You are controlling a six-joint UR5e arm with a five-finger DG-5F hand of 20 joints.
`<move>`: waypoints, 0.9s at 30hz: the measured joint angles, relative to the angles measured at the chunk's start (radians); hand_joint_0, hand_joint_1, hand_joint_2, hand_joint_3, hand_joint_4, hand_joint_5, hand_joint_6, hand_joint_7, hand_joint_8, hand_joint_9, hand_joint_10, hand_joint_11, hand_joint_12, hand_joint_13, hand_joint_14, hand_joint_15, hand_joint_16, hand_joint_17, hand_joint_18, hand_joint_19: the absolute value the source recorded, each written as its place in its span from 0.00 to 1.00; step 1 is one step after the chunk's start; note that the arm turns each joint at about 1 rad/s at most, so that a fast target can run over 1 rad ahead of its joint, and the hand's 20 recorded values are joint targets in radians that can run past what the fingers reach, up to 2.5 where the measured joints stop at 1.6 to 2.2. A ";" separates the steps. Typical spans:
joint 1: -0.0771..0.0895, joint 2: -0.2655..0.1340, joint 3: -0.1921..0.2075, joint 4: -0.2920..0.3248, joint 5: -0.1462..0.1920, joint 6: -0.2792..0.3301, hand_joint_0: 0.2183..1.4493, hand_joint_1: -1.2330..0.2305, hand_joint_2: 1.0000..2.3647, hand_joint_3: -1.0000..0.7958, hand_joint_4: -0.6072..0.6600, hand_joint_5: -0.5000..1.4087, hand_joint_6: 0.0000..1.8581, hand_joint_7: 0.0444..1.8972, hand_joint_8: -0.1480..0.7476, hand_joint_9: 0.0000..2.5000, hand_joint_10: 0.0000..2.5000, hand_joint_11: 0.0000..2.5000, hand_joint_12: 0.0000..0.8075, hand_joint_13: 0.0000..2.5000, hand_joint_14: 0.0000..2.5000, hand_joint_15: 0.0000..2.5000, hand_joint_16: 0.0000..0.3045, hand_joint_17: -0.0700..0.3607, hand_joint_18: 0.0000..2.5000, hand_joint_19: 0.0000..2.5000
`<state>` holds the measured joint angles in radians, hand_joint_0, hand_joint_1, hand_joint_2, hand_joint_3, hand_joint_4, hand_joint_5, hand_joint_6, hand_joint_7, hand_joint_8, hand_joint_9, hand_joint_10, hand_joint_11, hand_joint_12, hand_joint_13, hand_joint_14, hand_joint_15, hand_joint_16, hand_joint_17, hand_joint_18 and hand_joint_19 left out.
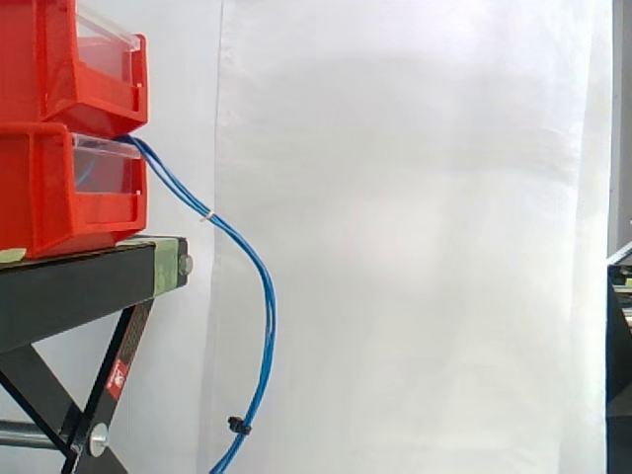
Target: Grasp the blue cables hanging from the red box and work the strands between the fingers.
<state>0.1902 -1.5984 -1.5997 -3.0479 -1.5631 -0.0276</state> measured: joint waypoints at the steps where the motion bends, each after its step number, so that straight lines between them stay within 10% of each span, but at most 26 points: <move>1: 0.000 0.000 0.000 0.000 0.000 0.000 0.30 0.51 0.00 0.00 0.52 0.00 0.00 0.31 0.46 0.00 0.00 0.00 0.51 0.00 0.00 0.09 0.28 0.60 0.00 0.06; 27: 0.002 0.000 0.000 -0.034 -0.002 0.000 0.31 0.53 0.00 0.00 0.54 0.00 0.00 0.31 0.47 0.00 0.00 0.00 0.52 0.00 0.00 0.09 0.27 0.60 0.00 0.08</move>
<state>0.1920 -1.5984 -1.5997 -3.0823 -1.5647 -0.0276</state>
